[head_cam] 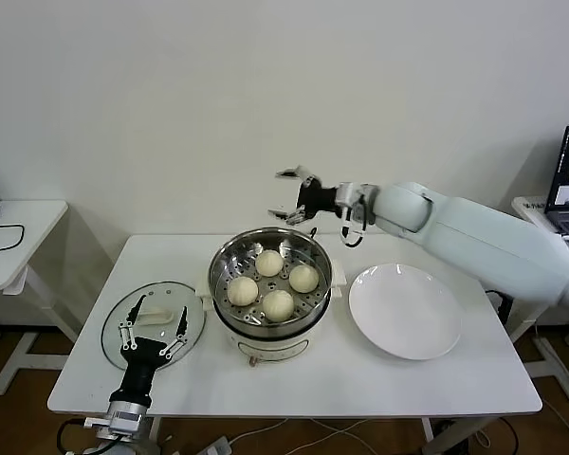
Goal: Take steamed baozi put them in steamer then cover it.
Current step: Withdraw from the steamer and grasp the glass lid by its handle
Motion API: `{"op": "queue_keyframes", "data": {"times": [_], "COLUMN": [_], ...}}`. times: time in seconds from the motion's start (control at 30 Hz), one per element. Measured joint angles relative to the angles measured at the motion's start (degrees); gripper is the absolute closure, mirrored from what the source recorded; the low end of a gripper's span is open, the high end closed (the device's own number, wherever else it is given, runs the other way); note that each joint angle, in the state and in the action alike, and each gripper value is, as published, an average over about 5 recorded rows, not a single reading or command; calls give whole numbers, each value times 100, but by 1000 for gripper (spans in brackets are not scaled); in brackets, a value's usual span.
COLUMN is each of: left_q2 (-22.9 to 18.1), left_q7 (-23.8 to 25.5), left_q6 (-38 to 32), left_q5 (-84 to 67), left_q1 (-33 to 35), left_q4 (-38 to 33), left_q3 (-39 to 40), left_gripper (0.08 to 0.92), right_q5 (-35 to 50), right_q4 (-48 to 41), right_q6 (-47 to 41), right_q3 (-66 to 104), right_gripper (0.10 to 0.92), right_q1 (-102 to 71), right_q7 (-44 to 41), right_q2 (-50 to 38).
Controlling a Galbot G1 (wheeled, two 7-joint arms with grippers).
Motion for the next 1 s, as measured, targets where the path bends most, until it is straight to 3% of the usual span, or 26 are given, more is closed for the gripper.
{"op": "queue_keyframes", "data": {"times": [0.37,0.7,1.0], "left_q2": [148,283,273], "left_q7": [-203,-401,-727], "left_q6": [66,112,226], "left_q5": [1002,2423,3949], "left_q1": [-314,-482,-659], "left_q4": [328,958,1665], "left_q3": [-130,-382,-518], "left_gripper": [177,177,177], "right_q5": [-514,-994,-1255], "right_q4": [317,351,399], "right_q6": [919,1389,1599], "right_q3": [3522,6073,7124], "right_gripper": [203,203,203], "right_q1": [-3398,-5748,-6933], "right_q7": [1466,1736,1771], "right_q2": [73,1004,1722]}}
